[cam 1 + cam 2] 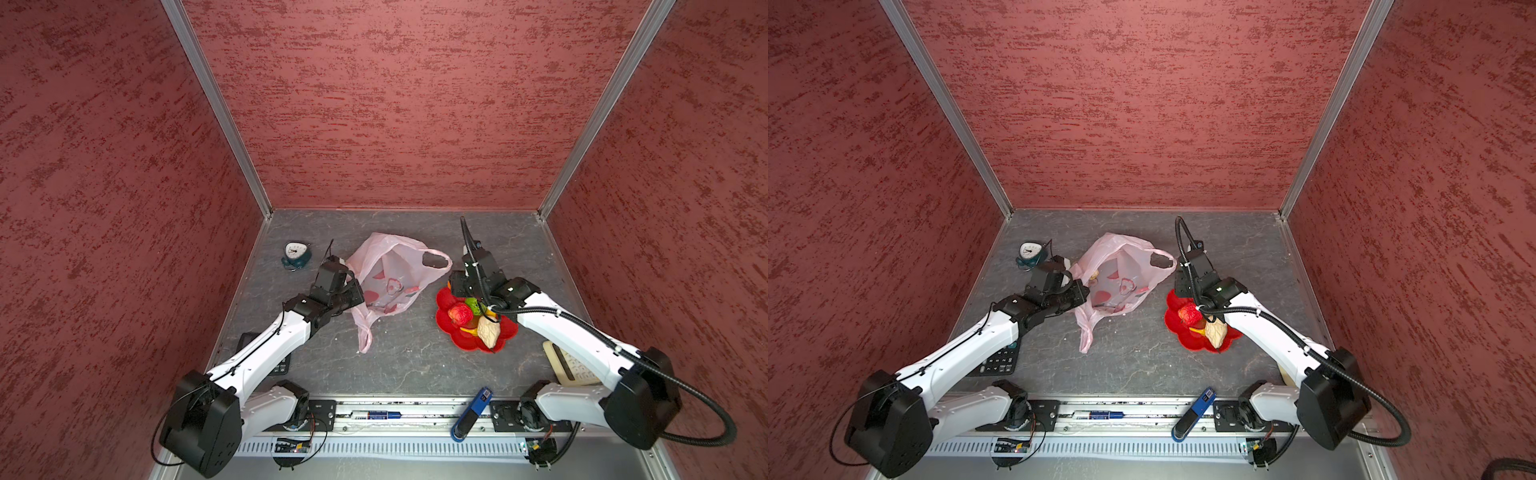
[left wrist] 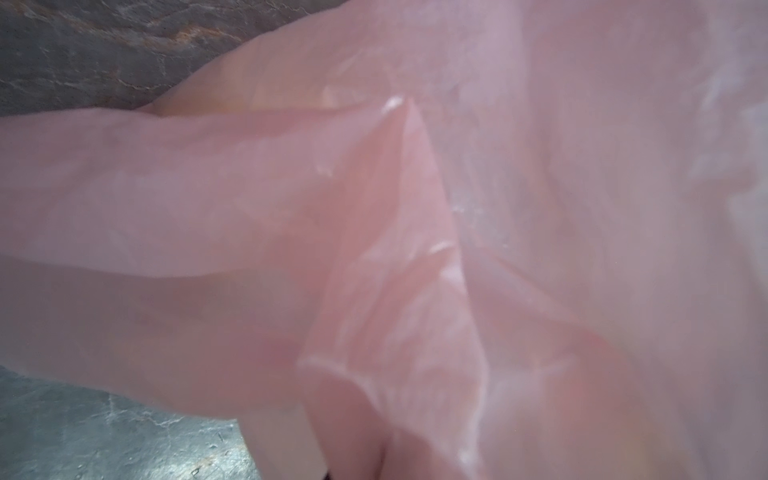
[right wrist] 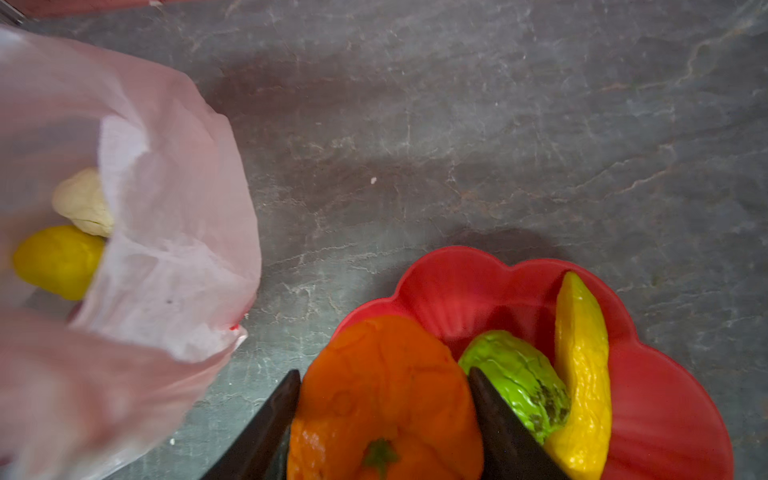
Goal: Take the fake fruits out of the plastic bag
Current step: 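Lift the orange fruit with the right gripper into the red bowl, then open the right gripper to release the orange fruit in the red bowl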
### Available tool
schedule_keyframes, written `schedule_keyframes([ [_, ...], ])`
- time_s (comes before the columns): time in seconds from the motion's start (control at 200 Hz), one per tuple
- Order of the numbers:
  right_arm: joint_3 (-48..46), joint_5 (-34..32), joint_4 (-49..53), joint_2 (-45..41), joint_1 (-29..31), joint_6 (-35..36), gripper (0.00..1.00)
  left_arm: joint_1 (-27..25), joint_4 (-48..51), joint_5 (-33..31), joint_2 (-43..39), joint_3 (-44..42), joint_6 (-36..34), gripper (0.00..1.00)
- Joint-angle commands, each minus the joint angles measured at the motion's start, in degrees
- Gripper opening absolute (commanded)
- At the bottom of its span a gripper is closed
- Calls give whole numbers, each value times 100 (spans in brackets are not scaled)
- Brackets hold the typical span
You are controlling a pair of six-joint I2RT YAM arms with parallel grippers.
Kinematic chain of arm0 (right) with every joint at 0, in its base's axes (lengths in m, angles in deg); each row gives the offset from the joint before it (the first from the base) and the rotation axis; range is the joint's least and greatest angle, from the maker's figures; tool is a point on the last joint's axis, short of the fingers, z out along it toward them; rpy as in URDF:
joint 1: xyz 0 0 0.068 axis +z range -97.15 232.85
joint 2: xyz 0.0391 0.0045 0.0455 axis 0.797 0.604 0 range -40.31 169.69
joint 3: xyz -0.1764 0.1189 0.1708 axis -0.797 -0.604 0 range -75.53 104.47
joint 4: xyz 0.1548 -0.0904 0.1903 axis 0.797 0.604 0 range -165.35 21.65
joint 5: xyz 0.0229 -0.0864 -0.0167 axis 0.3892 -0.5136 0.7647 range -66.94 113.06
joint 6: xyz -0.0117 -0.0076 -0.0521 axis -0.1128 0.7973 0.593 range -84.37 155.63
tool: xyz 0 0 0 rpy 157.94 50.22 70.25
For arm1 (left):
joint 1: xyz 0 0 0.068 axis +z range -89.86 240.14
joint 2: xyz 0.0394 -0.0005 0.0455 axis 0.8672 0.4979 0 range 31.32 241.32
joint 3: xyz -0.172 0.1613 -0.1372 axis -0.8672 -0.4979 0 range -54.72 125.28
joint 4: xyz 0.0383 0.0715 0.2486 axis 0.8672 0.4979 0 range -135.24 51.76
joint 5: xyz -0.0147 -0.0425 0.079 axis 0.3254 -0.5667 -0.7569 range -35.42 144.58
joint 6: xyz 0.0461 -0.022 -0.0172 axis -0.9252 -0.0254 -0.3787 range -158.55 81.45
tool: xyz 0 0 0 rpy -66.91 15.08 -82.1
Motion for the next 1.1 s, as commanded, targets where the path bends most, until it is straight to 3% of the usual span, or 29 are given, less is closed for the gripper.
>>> schedule_keyframes([
  [0.0, -11, -23, -519, 109, -99, 8, 25, 47, 121, -78, -111, -30, -91, 10],
  [0.651, -349, -25, -1140, 1125, -607, 146, 28, 52, 158, -43, -161, -58, -73, 11],
  [1.097, -503, -9, -1270, 1262, -654, 75, 49, 43, 222, -53, -227, -66, -73, 11],
])
